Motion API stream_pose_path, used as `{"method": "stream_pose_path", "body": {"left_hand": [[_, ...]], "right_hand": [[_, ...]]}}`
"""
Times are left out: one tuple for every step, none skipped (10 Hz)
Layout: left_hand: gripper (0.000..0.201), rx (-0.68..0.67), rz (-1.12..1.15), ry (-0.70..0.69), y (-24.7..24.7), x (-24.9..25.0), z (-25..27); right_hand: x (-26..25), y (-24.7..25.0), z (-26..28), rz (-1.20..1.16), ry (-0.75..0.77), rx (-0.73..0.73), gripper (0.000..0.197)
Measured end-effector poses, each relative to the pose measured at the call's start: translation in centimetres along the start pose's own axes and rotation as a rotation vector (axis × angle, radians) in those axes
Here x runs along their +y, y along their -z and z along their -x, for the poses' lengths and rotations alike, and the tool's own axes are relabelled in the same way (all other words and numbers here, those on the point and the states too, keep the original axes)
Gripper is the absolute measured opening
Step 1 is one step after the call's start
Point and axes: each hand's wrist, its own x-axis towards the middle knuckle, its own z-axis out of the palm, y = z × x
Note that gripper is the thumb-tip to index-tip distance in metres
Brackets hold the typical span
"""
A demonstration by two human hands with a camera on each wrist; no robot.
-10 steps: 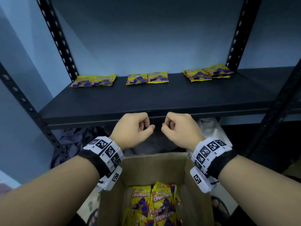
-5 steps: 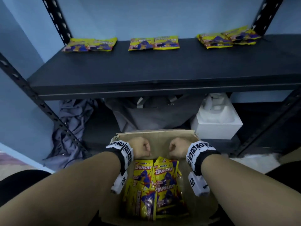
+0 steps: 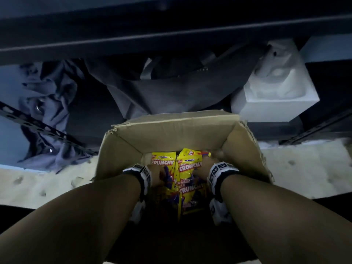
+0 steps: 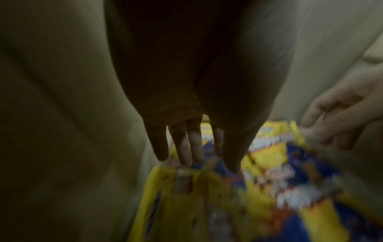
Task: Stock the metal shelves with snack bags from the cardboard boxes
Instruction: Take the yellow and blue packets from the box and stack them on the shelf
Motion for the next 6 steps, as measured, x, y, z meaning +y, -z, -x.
{"method": "stream_pose_path", "body": {"left_hand": [[0.032, -0.033, 0.039, 0.009, -2.4, -1.5, -1.1], [0.033, -0.083, 0.110, 0.083, -2.1, -1.5, -1.0], [0.035, -0.079, 0.083, 0.083, -2.1, -1.3, -0.8], [0.030, -0.081, 0.080, 0.112, -2.4, -1.5, -0.9], [0.025, -0.050, 0.087, 0.095, -2.2, -1.2, -0.7], [0.022, 0.011, 0.094, 0.116, -1.4, -0.7, -0.2]], "right_hand": [[0.9, -1.9, -0.8, -0.046, -0.014, -0.019, 0.045], [1.1, -3.2, -1.8, -0.109, -0.021, -0.059, 0.045], [1.0, -2.9, -2.1, -0.094, -0.003, -0.094, 0.042], [0.6, -2.5, -1.6, -0.114, -0.046, -0.037, 0.033], [0.5, -2.6, -1.6, -0.138, -0.048, -0.036, 0.035], [2.3, -5.2, -6.1, -0.203, -0.111, -0.102, 0.041]]}}
